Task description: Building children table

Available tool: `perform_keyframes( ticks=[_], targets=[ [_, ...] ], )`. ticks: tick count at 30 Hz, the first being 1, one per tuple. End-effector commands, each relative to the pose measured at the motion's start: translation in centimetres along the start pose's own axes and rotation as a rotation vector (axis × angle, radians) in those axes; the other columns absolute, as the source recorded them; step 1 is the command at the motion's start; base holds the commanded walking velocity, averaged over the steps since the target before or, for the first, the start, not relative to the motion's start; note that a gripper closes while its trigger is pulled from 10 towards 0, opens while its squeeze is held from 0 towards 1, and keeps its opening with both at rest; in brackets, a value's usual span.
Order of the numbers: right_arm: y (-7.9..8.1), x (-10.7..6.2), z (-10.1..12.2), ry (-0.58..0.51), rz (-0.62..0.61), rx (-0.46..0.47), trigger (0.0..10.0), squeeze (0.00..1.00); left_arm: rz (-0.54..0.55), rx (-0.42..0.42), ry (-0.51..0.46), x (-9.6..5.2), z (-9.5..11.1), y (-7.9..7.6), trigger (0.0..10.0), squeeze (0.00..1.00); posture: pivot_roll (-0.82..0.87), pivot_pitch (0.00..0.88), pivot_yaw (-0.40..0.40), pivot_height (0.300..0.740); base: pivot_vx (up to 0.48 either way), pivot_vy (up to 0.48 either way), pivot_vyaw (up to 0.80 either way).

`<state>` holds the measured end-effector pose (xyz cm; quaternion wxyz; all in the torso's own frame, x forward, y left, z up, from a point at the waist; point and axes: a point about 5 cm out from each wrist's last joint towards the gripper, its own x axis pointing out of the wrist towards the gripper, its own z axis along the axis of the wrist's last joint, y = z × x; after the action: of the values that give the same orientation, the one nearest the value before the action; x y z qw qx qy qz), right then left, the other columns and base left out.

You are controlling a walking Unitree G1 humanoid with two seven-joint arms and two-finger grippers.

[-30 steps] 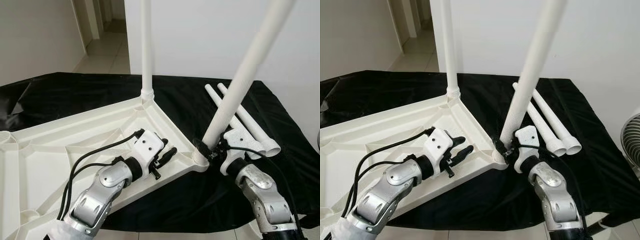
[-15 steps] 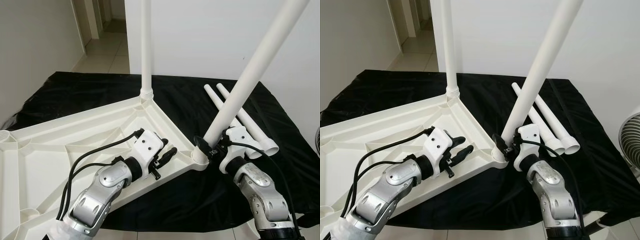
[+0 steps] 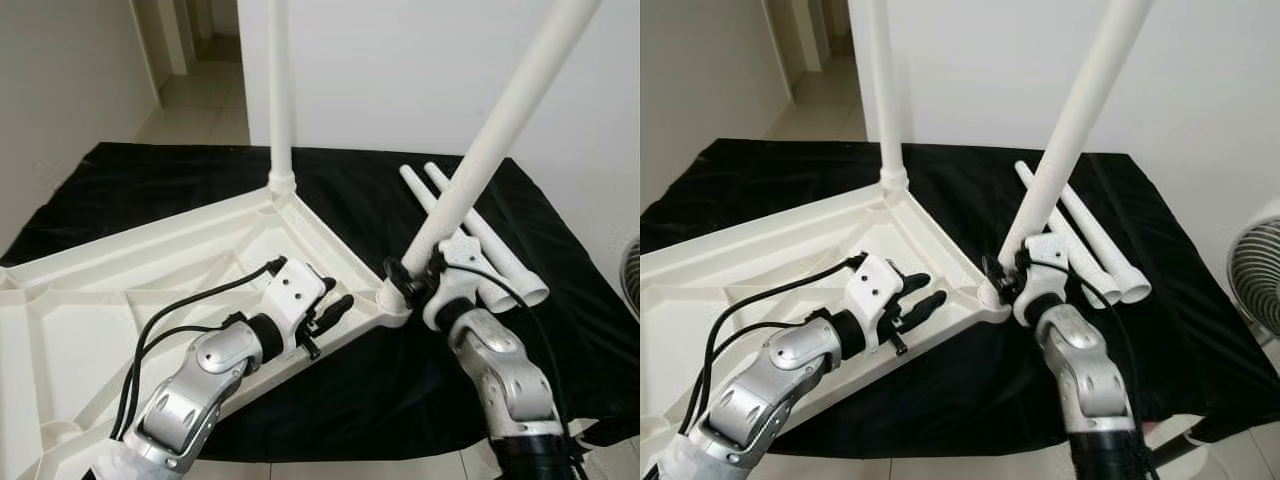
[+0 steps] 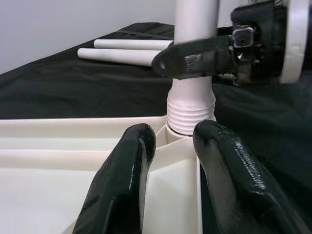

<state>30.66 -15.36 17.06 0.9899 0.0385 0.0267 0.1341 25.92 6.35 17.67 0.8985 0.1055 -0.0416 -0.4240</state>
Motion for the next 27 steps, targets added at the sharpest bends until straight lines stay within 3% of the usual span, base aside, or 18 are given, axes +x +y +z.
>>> perform_keyframes(
  ticks=[1, 12, 21, 27],
  targets=[
    [-0.3, -0.1, -2.3, 0.126, -0.022, 0.022, 10.0, 0.00, -0.059, 0.006, 0.001, -0.2, 0.2, -0.3, 10.0, 0.00, -0.01, 0.055, 0.014, 0.740, 0.000, 0.000, 0.00],
    [-0.5, 0.5, -0.7, 0.090, -0.028, -0.057, 10.0, 0.00, -0.061, 0.003, -0.002, -0.1, 0.2, -0.5, 10.0, 0.00, -0.01, 0.048, 0.007, 0.740, 0.000, 0.000, 0.00],
    [-1.1, -0.7, -2.2, 0.107, -0.069, -0.141, 10.0, 0.00, -0.043, -0.003, -0.003, -0.2, 0.3, -0.2, 10.0, 0.00, -0.01, 0.052, 0.002, 0.740, 0.000, 0.000, 0.00],
    [-0.6, -2.3, -4.0, 0.095, -0.036, -0.177, 10.0, 0.00, -0.039, -0.003, -0.002, -0.4, 0.3, -0.1, 10.0, 0.00, -0.02, 0.065, 0.011, 0.740, 0.000, 0.000, 0.00]
  ],
)
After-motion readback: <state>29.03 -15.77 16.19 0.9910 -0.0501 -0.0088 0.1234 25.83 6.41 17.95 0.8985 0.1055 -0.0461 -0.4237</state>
